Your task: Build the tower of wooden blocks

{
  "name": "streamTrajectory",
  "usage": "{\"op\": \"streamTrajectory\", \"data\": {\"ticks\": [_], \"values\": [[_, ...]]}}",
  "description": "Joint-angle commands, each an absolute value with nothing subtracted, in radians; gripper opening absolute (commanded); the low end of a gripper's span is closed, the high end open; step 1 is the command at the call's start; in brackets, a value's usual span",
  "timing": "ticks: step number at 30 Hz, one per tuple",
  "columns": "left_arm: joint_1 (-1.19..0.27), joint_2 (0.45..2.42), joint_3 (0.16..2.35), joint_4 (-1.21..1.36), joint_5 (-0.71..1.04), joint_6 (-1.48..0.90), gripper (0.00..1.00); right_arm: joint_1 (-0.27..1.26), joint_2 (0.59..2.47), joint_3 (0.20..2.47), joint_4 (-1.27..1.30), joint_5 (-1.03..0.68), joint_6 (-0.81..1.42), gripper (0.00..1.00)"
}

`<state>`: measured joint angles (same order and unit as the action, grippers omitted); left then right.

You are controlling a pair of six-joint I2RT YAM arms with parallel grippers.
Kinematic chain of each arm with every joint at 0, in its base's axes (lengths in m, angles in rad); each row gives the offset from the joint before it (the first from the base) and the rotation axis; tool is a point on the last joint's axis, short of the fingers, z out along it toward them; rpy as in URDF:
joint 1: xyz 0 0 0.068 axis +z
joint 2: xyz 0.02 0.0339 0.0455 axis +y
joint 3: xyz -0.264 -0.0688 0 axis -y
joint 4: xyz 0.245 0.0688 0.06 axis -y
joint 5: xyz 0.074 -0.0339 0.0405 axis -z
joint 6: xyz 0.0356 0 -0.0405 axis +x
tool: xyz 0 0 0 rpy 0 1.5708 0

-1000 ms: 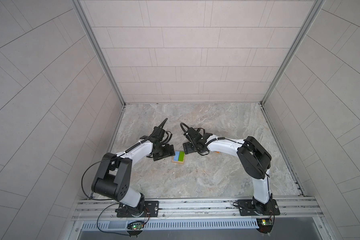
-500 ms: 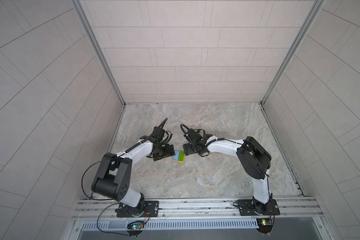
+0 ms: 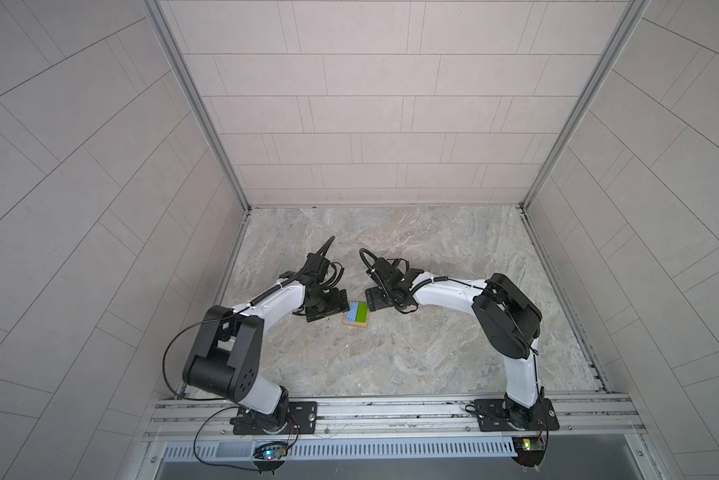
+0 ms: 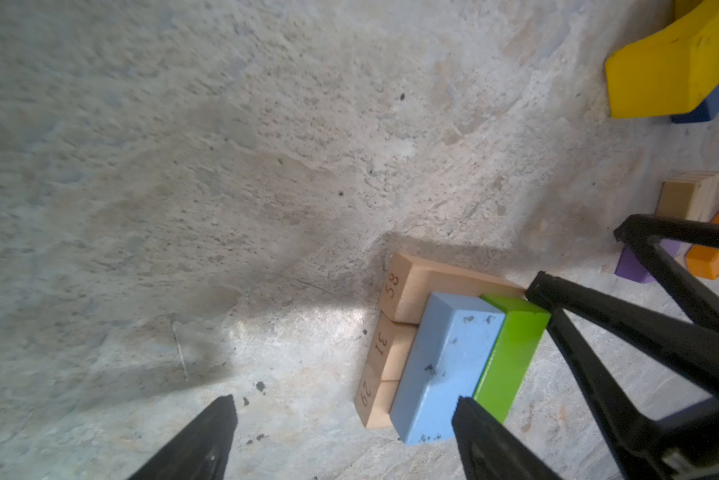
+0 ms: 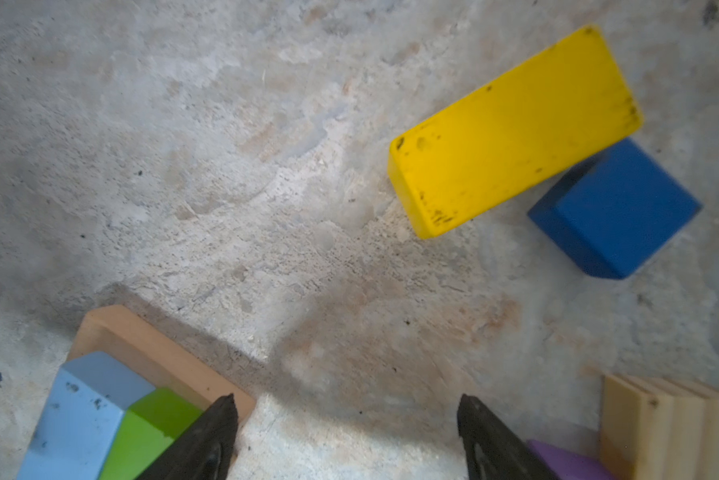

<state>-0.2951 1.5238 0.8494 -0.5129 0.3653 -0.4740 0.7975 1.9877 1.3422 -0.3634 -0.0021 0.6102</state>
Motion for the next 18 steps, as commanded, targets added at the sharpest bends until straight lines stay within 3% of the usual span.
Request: {"op": "streamTrajectory", "data": {"ticks": [1, 18], "values": [[-0.300, 1.517, 0.867, -0.528, 0.356, -0.462, 0.89, 0.805, 1.955, 1.333, -0.383, 0.011, 0.616, 0.84], [-0.300, 1.518, 0.869, -0.526, 0.358, -0.465, 0.89, 0.811, 1.871, 1.275, -0.396, 0.021, 0.649, 0.84]]}}
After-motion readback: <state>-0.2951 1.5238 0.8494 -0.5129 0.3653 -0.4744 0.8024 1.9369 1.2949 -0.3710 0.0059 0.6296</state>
